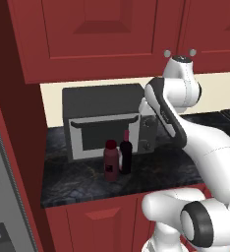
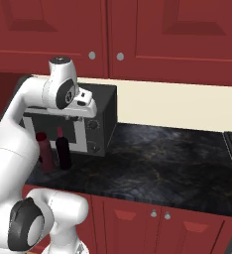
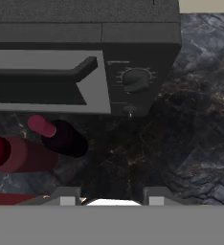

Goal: There is a wine glass and glass cup on the dining counter. Place the wine bottle next to the wine glass and the juice bottle next to the glass cup.

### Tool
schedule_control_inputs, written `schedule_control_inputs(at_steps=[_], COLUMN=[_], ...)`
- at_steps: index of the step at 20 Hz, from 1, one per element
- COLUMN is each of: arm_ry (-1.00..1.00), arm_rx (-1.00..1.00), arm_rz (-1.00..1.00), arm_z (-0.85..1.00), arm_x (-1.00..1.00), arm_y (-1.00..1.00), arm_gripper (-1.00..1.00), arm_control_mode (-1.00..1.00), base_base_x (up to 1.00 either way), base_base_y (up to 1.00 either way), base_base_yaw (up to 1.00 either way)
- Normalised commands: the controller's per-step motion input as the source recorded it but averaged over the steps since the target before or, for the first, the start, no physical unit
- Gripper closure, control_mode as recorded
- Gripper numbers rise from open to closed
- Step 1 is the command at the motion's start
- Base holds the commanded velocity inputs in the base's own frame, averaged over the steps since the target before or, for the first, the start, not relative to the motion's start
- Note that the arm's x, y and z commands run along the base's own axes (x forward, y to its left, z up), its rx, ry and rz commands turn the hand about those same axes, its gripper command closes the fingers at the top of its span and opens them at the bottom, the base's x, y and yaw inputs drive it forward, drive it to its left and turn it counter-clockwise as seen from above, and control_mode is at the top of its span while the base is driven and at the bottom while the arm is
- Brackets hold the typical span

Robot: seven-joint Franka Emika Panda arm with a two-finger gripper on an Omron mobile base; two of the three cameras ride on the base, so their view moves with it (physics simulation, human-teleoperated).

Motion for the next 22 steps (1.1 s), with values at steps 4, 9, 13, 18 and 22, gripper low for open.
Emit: schedule_control_inputs(at_steps=[4, 9, 13, 18, 22], arm_ry=[0.00, 0.00, 0.00, 0.00, 0.00], arm_rx=[-0.04, -0.02, 0.00, 0.00, 0.00], arm_rz=[0.00, 0.00, 0.00, 0.00, 0.00], arm_z=[0.00, -0.03, -0.08, -0.11, -0.13], arm_x=[-0.02, -0.12, -0.08, -0.05, -0.01], arm_y=[0.07, 0.26, 0.41, 0.47, 0.50], arm_gripper=[-1.00, -1.00, -1.00, -1.00, -1.00], arm_control_mode=[-1.00, -1.00, -1.00, -1.00, -1.00], base_base_x=[0.00, 0.00, 0.00, 0.00, 0.00], base_base_y=[0.00, 0.00, 0.00, 0.00, 0.00], base_base_yaw=[0.00, 0.00, 0.00, 0.00, 0.00])
